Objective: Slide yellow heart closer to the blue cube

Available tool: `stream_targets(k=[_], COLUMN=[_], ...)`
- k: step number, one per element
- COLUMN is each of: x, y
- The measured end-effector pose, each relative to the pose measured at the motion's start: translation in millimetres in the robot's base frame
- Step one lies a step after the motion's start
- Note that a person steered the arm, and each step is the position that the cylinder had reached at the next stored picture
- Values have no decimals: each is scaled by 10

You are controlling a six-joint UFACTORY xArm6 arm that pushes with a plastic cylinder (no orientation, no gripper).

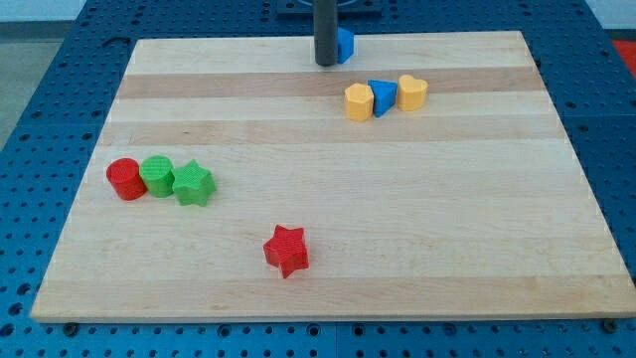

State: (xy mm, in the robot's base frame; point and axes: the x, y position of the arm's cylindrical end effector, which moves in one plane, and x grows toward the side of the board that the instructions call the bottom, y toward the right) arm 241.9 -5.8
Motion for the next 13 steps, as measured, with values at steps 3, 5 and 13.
stream_targets(k=[3,5,13], x=[383,1060,216], y=[1659,1706,1104])
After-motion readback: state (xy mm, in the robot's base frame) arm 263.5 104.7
